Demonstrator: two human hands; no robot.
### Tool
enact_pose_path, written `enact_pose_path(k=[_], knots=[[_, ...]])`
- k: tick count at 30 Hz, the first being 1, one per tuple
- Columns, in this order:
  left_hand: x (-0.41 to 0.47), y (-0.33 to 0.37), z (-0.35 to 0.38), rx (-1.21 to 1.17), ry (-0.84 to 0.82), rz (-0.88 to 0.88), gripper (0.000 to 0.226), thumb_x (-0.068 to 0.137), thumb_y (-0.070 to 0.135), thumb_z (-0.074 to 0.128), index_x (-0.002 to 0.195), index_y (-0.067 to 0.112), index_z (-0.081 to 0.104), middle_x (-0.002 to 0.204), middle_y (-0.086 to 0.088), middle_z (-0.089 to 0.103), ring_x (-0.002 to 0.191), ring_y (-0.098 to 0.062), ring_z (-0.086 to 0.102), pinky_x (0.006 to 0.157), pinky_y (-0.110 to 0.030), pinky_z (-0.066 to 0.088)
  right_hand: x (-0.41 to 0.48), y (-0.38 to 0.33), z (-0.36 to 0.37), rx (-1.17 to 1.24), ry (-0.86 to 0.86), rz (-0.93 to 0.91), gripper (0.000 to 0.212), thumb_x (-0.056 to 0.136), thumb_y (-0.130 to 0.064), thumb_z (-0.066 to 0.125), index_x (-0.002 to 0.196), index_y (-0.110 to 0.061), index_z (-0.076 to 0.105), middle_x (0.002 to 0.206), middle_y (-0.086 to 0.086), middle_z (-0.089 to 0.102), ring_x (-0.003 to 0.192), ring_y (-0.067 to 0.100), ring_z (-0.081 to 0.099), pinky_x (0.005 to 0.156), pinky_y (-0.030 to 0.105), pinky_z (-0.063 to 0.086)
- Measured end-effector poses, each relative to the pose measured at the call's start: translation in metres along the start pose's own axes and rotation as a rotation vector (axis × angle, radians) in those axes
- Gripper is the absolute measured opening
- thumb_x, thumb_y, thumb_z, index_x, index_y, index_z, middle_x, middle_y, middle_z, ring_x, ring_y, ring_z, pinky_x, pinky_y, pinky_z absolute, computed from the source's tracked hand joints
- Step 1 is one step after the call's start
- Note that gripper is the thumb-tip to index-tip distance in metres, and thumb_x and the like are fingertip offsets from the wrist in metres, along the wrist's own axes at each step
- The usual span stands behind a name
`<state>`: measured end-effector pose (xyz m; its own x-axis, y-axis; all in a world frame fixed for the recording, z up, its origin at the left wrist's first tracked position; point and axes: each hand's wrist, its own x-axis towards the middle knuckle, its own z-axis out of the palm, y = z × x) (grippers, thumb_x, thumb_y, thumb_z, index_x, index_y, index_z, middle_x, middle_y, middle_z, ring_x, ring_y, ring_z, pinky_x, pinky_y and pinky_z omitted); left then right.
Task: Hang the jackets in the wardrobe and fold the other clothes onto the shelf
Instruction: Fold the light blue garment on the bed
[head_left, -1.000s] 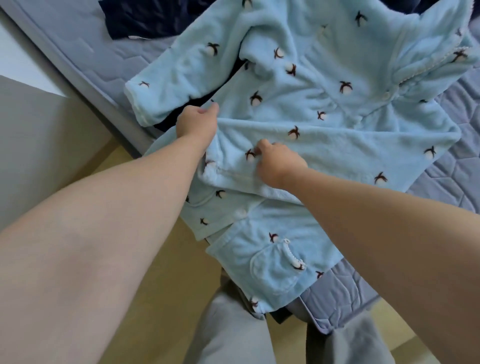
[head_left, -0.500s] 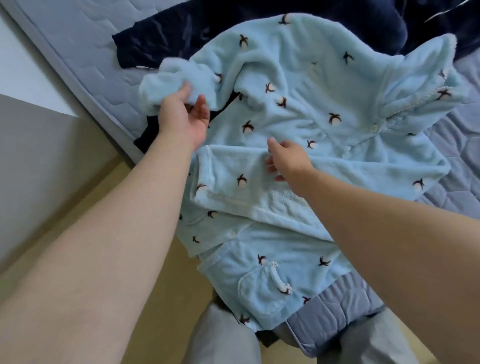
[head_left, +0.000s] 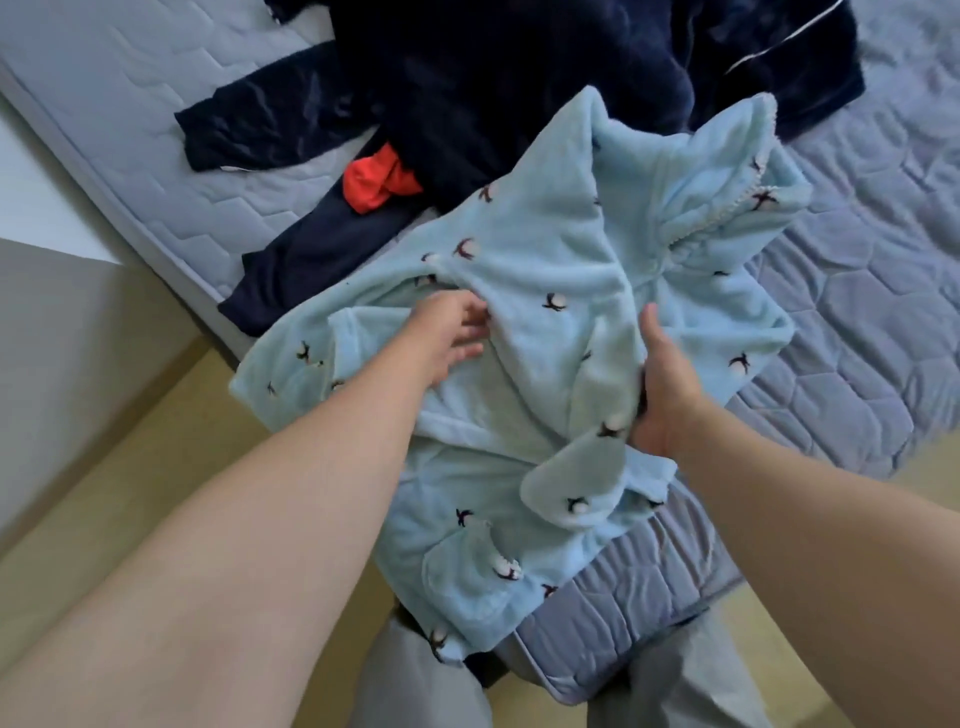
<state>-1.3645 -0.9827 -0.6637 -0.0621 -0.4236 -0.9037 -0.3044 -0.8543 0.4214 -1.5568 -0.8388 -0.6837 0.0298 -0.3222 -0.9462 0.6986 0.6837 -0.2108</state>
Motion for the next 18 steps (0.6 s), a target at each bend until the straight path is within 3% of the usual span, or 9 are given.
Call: enact_pose_path(k=[2, 4, 5, 7, 9, 11, 13, 15, 18], knots=[[0.013, 0.015, 0.009, -0.047, 0.100, 0.046, 0.031, 0.092, 0.036, 0.064, 0.115, 0.015, 0.067, 0.102, -0.001, 0.072, 0.091, -0.020, 0.066, 0.079, -0.032, 0.051, -0.002, 0.011, 0.003, -0.121, -0.104, 0.090, 0.074, 0.068, -0.070, 0.078, 0.119, -0.017, 0.071, 0.109, 0.012, 0.074, 0.100, 0.034, 0.073, 0.090, 0.052, 0.057], [0.023, 0.025, 0.012, -0.095, 0.214, 0.080, 0.054, 0.084, 0.049, 0.074, 0.124, 0.015, 0.063, 0.112, -0.005, 0.073, 0.099, -0.022, 0.071, 0.088, -0.038, 0.059, 0.001, 0.020, 0.009, -0.259, -0.168, 0.111, 0.040, 0.080, -0.032, 0.082, 0.113, -0.014, 0.068, 0.104, 0.013, 0.067, 0.080, 0.031, 0.070, 0.082, 0.047, 0.058], [0.028, 0.029, 0.012, -0.115, 0.268, 0.088, 0.057, 0.081, 0.049, 0.076, 0.125, 0.014, 0.062, 0.114, -0.006, 0.073, 0.099, -0.023, 0.072, 0.090, -0.042, 0.060, 0.003, 0.024, 0.014, -0.313, -0.136, 0.109, 0.025, 0.085, -0.008, 0.072, 0.109, -0.012, 0.067, 0.102, 0.014, 0.064, 0.073, 0.030, 0.066, 0.080, 0.047, 0.059], [0.035, 0.038, 0.011, -0.159, 0.284, 0.071, 0.048, 0.086, 0.043, 0.074, 0.122, 0.013, 0.065, 0.111, -0.006, 0.073, 0.095, -0.025, 0.073, 0.090, -0.046, 0.060, 0.009, 0.036, 0.019, -0.349, -0.074, 0.122, 0.040, 0.082, 0.017, 0.045, 0.107, -0.008, 0.063, 0.090, 0.015, 0.063, 0.064, 0.029, 0.064, 0.072, 0.047, 0.062], [0.036, 0.049, 0.007, -0.194, 0.264, 0.067, 0.030, 0.094, 0.031, 0.070, 0.118, 0.013, 0.069, 0.112, -0.008, 0.075, 0.100, -0.027, 0.074, 0.089, -0.048, 0.060, 0.009, 0.047, 0.023, -0.287, -0.134, 0.181, 0.050, 0.080, 0.020, 0.034, 0.110, -0.010, 0.060, 0.075, 0.012, 0.061, 0.050, 0.022, 0.060, 0.053, 0.034, 0.058], [0.038, 0.060, -0.001, -0.203, 0.292, 0.095, 0.012, 0.096, 0.020, 0.067, 0.105, 0.015, 0.073, 0.103, -0.006, 0.078, 0.095, -0.027, 0.075, 0.084, -0.046, 0.061, 0.007, 0.054, 0.024, -0.362, -0.234, 0.299, 0.047, 0.082, 0.017, 0.036, 0.113, -0.012, 0.057, 0.076, 0.011, 0.064, 0.051, 0.020, 0.062, 0.048, 0.027, 0.053], [0.040, 0.066, -0.012, -0.238, 0.323, 0.110, 0.010, 0.095, 0.013, 0.065, 0.091, 0.015, 0.074, 0.088, -0.005, 0.079, 0.087, -0.027, 0.076, 0.074, -0.042, 0.063, 0.006, 0.054, 0.025, -0.555, -0.321, 0.380, 0.034, 0.087, 0.008, 0.045, 0.112, -0.010, 0.059, 0.089, 0.010, 0.073, 0.067, 0.024, 0.070, 0.058, 0.027, 0.054], [0.041, 0.065, -0.021, -0.220, 0.363, 0.114, 0.005, 0.093, 0.012, 0.068, 0.093, 0.014, 0.073, 0.081, -0.004, 0.078, 0.080, -0.025, 0.075, 0.061, -0.034, 0.063, 0.007, 0.047, 0.029, -0.707, -0.280, 0.333, 0.029, 0.091, -0.008, 0.054, 0.117, -0.013, 0.067, 0.100, 0.005, 0.074, 0.081, 0.024, 0.068, 0.074, 0.031, 0.052], [0.043, 0.059, -0.025, -0.173, 0.317, 0.115, 0.016, 0.090, 0.016, 0.071, 0.106, 0.014, 0.072, 0.088, -0.004, 0.079, 0.079, -0.023, 0.076, 0.064, -0.033, 0.062, 0.010, 0.038, 0.036, -0.611, -0.158, 0.161, 0.037, 0.087, -0.016, 0.059, 0.122, -0.024, 0.068, 0.110, -0.001, 0.066, 0.095, 0.020, 0.059, 0.087, 0.038, 0.046]])
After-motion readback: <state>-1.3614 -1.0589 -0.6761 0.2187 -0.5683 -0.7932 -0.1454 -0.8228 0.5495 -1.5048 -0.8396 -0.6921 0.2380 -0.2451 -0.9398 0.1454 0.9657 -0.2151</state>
